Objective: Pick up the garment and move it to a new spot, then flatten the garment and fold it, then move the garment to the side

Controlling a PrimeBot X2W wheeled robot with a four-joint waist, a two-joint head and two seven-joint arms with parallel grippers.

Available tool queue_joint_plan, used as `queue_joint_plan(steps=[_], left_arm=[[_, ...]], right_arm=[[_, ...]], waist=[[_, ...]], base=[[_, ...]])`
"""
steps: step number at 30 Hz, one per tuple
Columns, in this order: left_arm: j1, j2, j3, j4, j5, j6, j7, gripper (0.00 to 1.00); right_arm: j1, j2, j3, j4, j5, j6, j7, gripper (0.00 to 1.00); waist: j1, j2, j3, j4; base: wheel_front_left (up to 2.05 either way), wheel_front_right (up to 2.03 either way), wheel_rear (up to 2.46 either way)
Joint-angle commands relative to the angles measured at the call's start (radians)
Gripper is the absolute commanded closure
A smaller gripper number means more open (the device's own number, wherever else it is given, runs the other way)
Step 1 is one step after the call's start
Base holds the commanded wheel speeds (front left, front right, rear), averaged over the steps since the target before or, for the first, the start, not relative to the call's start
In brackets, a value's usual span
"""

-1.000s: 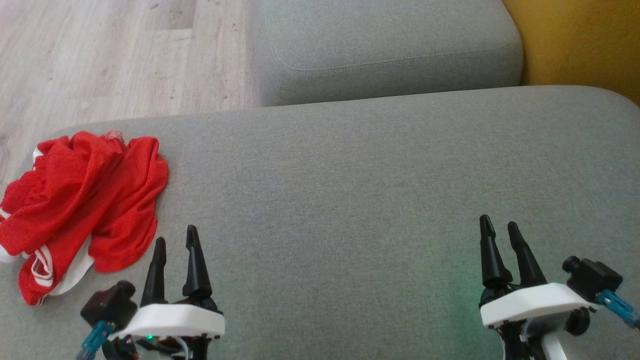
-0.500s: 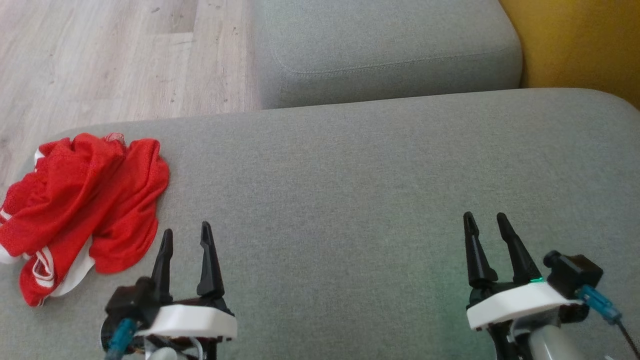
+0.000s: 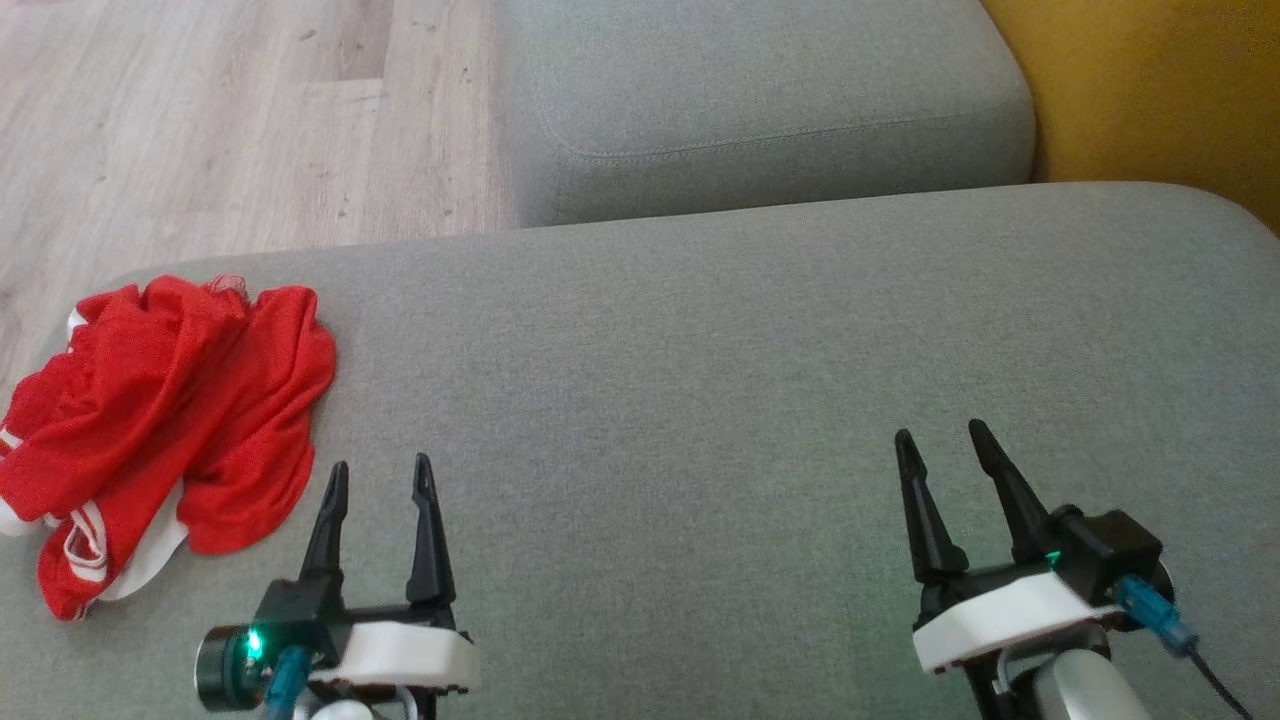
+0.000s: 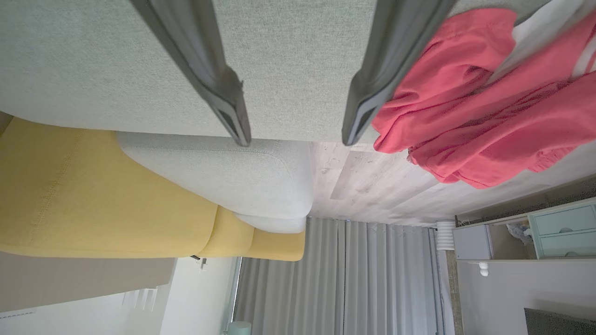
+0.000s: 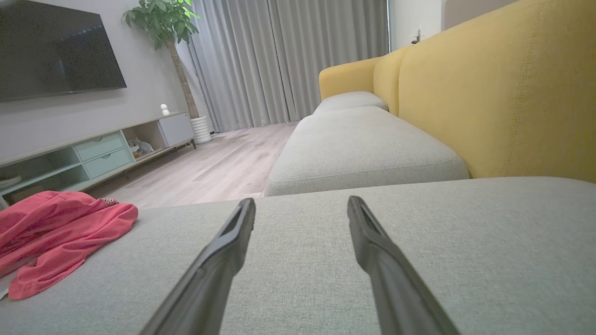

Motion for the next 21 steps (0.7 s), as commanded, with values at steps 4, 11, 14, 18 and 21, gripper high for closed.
queue_joint_plan(steps=[4,11,14,18,21], left_arm=[[-0.062,0.006,0.021,-0.020,0.070,0.009,-0.026,0.00],[-0.066,0.007,0.008,-0.007,0.158,0.017,-0.047,0.00],[-0.066,0.007,0.005,0.007,0.161,0.012,-0.048,0.00],[-0.069,0.007,0.007,0.017,0.161,0.014,-0.048,0.00],[-0.072,0.007,0.009,0.023,0.161,0.018,-0.048,0.00]], right_arm=[[-0.060,-0.009,0.027,-0.031,-0.066,-0.001,-0.027,0.00],[-0.063,-0.009,0.031,-0.027,-0.153,-0.001,-0.048,0.00],[-0.063,-0.009,0.022,-0.019,-0.157,-0.001,-0.049,0.00],[-0.067,-0.009,0.011,-0.010,-0.156,-0.001,-0.049,0.00],[-0.069,-0.009,0.007,-0.008,-0.155,-0.001,-0.049,0.00]], waist=[[0.0000,0.0000,-0.002,0.003],[0.0000,0.0000,-0.003,0.006],[0.0000,0.0000,-0.003,0.007],[0.0000,0.0000,0.000,0.006],[0.0000,0.0000,0.002,0.005]], base=[[0.00,0.00,0.00],[0.00,0.00,0.00],[0.00,0.00,0.00],[0.00,0.00,0.00],[0.00,0.00,0.00]])
